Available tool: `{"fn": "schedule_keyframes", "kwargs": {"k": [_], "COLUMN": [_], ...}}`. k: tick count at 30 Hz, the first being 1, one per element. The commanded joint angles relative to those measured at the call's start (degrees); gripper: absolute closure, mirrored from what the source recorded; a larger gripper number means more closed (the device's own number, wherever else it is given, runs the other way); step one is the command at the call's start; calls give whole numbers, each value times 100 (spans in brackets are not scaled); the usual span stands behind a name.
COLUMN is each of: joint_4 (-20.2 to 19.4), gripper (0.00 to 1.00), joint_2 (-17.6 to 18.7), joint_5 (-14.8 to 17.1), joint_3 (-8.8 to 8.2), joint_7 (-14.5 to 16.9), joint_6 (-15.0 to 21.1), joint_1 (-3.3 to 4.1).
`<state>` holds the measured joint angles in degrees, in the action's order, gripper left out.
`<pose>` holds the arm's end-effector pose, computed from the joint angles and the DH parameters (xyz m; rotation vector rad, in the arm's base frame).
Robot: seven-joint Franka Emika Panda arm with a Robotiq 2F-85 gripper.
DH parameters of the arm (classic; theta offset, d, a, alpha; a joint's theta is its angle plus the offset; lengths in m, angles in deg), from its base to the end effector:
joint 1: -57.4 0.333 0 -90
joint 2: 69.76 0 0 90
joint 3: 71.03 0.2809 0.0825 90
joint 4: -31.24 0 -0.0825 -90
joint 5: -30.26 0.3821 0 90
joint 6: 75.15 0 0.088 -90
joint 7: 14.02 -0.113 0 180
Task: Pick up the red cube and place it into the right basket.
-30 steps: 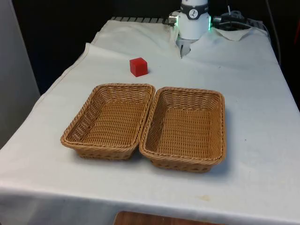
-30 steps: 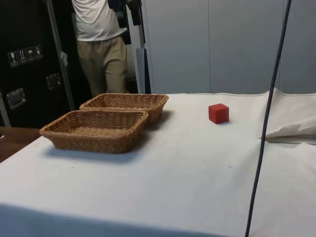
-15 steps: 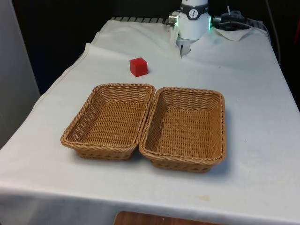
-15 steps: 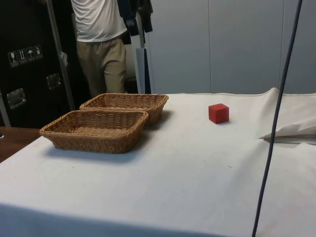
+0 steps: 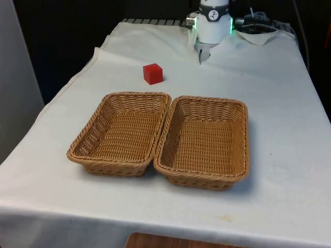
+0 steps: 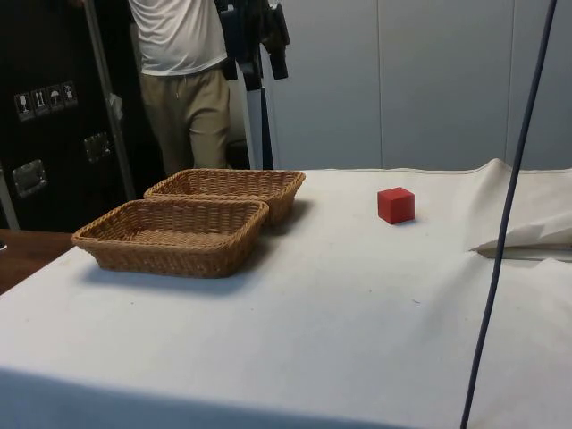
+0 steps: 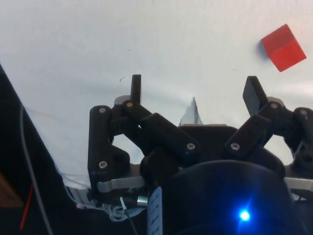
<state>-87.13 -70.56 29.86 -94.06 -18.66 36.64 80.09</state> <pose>0.5317 -0.0039 0.3894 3.1301 -0.1310 -0.1597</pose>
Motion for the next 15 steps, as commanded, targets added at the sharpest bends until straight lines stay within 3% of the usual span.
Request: {"fn": "schedule_keyframes", "kwargs": {"k": [1,5,6,7,15], "joint_4": [-86,-229,-195,-304,-602], "gripper": [0,0,0,0,0], "joint_2": [-29,-23,0,-23,-52], "joint_5": [-69,-63,-6,-57,-40], "joint_3": [6,6,0,6,0], "joint_7": [-103,-206,-143,-252,-390], "joint_6": [138,344,252,447,842], "joint_1": [6,0,0,0,-6]}}
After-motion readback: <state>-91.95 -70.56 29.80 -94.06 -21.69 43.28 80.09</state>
